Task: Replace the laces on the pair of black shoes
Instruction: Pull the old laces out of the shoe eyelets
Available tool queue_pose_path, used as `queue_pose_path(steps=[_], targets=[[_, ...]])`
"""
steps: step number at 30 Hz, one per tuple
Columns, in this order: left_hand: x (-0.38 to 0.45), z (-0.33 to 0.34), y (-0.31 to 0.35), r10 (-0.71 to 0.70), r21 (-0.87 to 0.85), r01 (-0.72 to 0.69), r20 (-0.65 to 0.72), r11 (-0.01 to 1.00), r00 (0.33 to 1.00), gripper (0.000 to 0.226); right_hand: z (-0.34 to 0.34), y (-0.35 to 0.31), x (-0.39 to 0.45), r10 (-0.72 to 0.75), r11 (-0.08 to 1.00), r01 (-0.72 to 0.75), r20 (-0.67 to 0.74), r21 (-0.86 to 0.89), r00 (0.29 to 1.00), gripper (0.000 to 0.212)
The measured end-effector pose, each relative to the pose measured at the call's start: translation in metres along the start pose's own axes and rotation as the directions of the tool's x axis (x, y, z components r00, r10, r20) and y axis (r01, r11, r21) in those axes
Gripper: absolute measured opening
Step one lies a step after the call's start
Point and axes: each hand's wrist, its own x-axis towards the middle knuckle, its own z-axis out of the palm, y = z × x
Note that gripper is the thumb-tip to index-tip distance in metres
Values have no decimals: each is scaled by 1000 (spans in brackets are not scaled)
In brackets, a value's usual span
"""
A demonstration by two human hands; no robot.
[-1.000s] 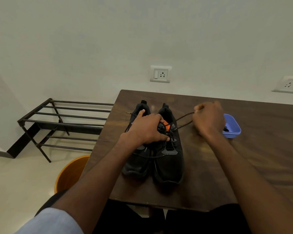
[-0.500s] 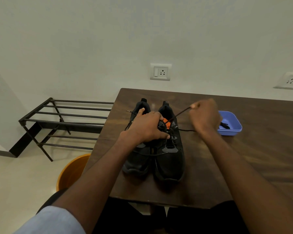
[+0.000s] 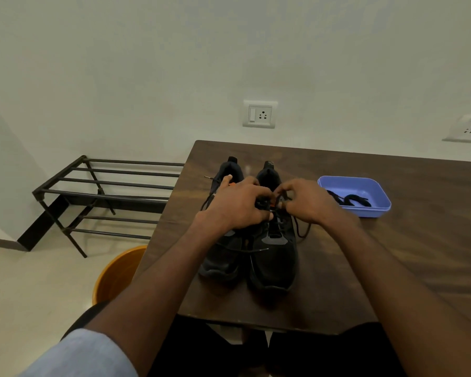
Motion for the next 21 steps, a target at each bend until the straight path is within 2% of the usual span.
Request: queue_pose_path(steps=[2,4,6,8,9,11,14,21], targets=[[1,1,3,17,18,-17,-20,1000,1000,41,-3,5,-2,11,1000,-11,-1,6,1000,41],[0,2,8,24,34,-22,-49,999,999,37,-3,11,-1,-10,996,1,96,94,995,54],[0,4,11,12,42,-8,-88,999,996,34,0,14,-4,-54,987,18,226,161,973,78],[0,7,12,10,44,-4,-137,999,990,28,6,14,-5,-32,998,15,279,62,960,103],[-1,8,12,25,47,-17,-162,999,986,25,10,10,-5,-4,1000,6,271,-7,962,107],[-1,13,13,80,76,-65,-218,995,973,19,18,4,-3,26,995,-6,194,-103,981,103],[1,17,18,96,94,-71,-289,993,953,13,22,0,2,37,990,-19,127,-139,991,100],[4,16,10,-25,-176,-28,-290,984,957,9,30,-4,9,41,997,-35,91,-69,995,112]])
